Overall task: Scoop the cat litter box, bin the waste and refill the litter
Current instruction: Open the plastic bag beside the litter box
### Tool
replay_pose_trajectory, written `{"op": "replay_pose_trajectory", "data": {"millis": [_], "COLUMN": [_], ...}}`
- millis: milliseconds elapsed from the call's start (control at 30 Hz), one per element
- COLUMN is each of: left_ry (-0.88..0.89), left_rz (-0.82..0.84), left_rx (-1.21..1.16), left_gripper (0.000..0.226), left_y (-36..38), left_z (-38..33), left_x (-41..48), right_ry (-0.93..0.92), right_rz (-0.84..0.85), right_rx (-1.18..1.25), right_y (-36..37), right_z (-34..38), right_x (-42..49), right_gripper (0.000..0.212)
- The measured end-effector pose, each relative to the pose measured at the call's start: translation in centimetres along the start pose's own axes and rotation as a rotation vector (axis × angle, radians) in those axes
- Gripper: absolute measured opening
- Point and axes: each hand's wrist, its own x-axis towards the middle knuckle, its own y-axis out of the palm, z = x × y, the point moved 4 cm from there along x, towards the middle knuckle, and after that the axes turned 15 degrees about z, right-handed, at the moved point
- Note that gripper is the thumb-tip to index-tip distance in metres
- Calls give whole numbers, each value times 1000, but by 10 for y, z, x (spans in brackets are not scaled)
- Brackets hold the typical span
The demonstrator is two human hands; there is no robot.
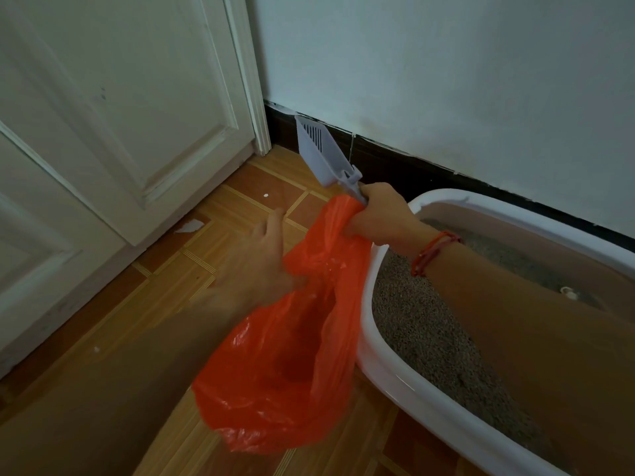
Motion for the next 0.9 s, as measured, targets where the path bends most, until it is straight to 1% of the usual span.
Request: {"op": "replay_pose_trajectory", "data": {"millis": [33, 67, 133, 167, 200, 267, 300, 367, 433, 500, 533, 600, 667, 700, 767, 800, 833, 867, 900], "left_ry": [-42, -42, -6, 9, 19, -3, -49, -160, -226, -194, -172, -145, -62, 21, 201, 245, 248, 224, 203], "left_rz": [74, 109, 105, 99, 95, 99, 79, 0, -14, 7, 29, 101, 74, 64, 152, 211, 237, 220, 178], "left_rx": [-53, -114, -176, -201, -235, -290, -300, -313, -277, -253, -279, -331, -212, -146, -76, -28, 57, 159, 246], "left_gripper": [101, 84, 17, 6, 13, 18, 20, 21, 20, 27, 38, 71, 101, 111, 121, 124, 125, 120, 108], "left_y": [4, 5, 1, -3, -6, -14, -19, -31, -37, -35, -31, -22, -21, -22, -20, -18, -15, -15, -15], "left_z": [3, 3, 1, 0, -1, 8, 16, 37, 51, 52, 52, 50, 44, 38, 18, 8, 0, -2, -1], "left_x": [6, 9, 13, 14, 15, 25, 30, 37, 40, 42, 41, 38, 34, 32, 26, 25, 24, 25, 28], "right_ry": [-11, -15, 10, 46, 94, 155, 162, 174, 178, 165, 158, 153, 166, 175, 185, 186, 187, 188, 188], "right_rz": [-21, -52, -95, -87, -66, -36, -38, -62, -79, -86, -84, -75, -75, -77, -79, -75, -69, -61, -51], "right_rx": [26, 46, 82, 75, 42, -40, -53, -34, -21, -31, -36, -35, -31, -28, -6, 6, 19, 34, 45], "right_y": [1, 3, 6, 8, 11, 13, 12, 6, 0, -4, -4, -2, -1, -1, 1, 2, 3, 4, 5], "right_z": [0, 0, -4, -7, -11, -23, -28, -36, -37, -35, -34, -33, -36, -37, -37, -37, -37, -37, -37], "right_x": [-1, -2, -5, -7, -9, -11, -13, -15, -17, -17, -18, -19, -19, -19, -18, -17, -16, -16, -15], "right_gripper": [24, 30, 49, 55, 54, 33, 23, 18, 14, 8, 10, 12, 9, 8, 9, 10, 12, 16, 19]}}
